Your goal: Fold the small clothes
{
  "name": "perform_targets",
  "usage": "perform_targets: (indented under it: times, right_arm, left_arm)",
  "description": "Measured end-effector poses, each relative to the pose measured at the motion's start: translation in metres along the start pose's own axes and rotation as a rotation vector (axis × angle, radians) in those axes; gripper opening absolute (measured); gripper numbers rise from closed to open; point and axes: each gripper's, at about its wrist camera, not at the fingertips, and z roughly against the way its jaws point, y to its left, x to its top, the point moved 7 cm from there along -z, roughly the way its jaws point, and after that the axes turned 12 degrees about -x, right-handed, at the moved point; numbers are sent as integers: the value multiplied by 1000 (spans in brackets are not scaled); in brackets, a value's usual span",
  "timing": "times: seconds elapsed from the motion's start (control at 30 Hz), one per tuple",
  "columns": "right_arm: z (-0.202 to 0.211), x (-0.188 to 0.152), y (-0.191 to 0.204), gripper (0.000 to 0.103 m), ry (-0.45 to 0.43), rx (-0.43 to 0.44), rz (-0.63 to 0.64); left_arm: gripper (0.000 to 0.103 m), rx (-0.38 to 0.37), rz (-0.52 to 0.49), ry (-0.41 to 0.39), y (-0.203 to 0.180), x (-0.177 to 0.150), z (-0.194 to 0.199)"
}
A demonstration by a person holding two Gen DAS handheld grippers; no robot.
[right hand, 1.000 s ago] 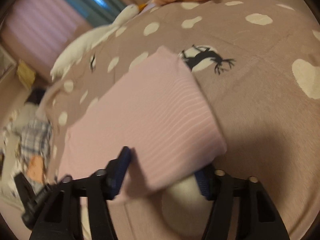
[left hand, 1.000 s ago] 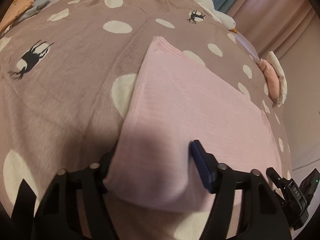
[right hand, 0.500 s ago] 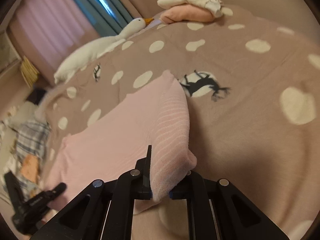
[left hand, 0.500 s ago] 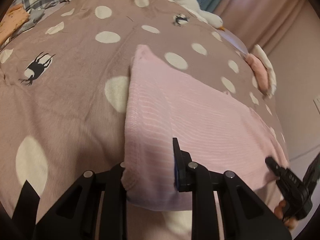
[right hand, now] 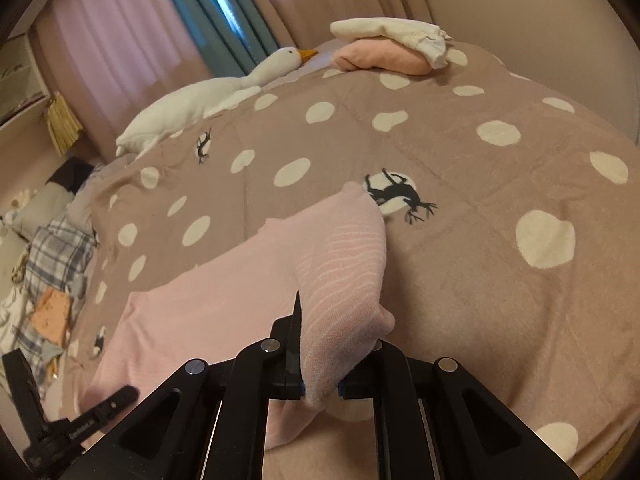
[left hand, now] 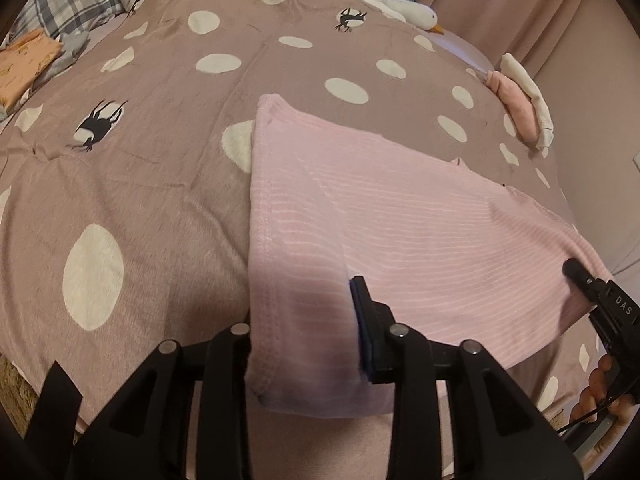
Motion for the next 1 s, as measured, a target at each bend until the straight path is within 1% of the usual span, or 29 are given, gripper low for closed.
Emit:
perform_targets:
  times: [0.03,0.13,0.17,0.2,0.3,0.4,0.47,0.6,0.8,0.93,1.0]
  right_arm:
    - [3,3,5,11,-16,5,16]
    - [9,15,24,11,-46,37,65]
    - [11,18,31,11,-57,41,83]
    - [13,21,39,11,-68,48,105]
    - [24,24,70,11,-108,92,186]
    - [31,17,102,11,-113,167,264]
    - [33,7,121,11,-106,212,316]
    - [30,-17,153,11,-82,247,422]
    - [17,-51,178,11,1,288,512]
    - [4,-74,186,11,88,299,553]
    - [4,-77,188,11,97,305,559]
  left_arm:
    - [35,-5,5,2,2,0,2]
    - [43,-7,24,-12,6,3,10]
    - [48,1,29,-28,8,5,14]
    - [52,16,32,-51,11,8,20]
    - [55,21,36,-94,15,14,33]
    - [57,24,56,-122,23,17,44]
    - [57,29,67,-137,27,20,48]
    - [57,41,92,-159,37,22,56]
    - [57,55,108,-173,48,24,62]
    - [57,55,127,-172,56,24,64]
    - [57,54,132,-175,58,24,65]
